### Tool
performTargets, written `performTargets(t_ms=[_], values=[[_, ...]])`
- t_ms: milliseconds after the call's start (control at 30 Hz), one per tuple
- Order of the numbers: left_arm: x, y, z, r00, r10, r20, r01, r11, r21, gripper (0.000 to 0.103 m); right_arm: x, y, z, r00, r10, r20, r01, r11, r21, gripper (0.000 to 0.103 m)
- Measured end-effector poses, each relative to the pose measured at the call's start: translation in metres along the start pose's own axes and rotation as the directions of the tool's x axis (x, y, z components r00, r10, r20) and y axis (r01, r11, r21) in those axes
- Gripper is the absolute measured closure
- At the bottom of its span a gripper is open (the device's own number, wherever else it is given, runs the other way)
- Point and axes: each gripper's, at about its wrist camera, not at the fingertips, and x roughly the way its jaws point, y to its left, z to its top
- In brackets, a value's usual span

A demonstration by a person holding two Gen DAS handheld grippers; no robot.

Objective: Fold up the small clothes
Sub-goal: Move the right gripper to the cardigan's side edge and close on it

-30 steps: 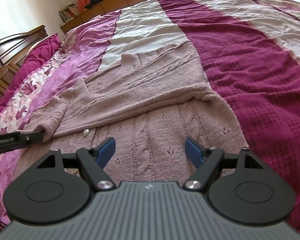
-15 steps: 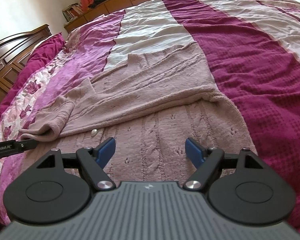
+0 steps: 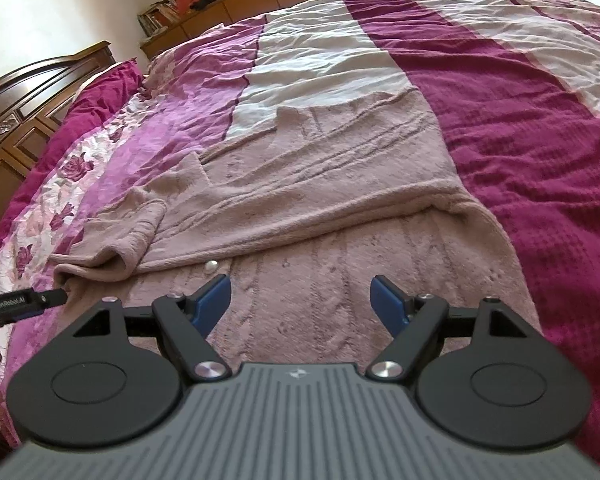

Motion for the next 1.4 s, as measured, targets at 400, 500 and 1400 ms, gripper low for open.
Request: performTargets(t_ms=[400, 500, 1400], values=[[0.015, 0.022, -0.006, 1.000, 0.018, -0.007, -0.018, 0.998, -0.056, 0.042, 0.029, 0.051, 0.027, 0.990, 0.119, -0.068, -0.122, 0.992, -0.040, 0.021], [0.019, 0.027, -0.004, 1.000, 0.013, -0.006, -0.013, 0.997, -0.078, 0.042, 0.041, 0.065, 0.032, 0.984, 0.152, -0.096, -0.156, 0.987, -0.033, 0.021], [0.054, 0.028, 0.003, 1.000, -0.004, 0.020, 0.006, 0.992, -0.129, 0.042, 0.185, 0.157, 0.066, 0.895, 0.305, -0.326, -0.295, 0.952, 0.080, 0.063]])
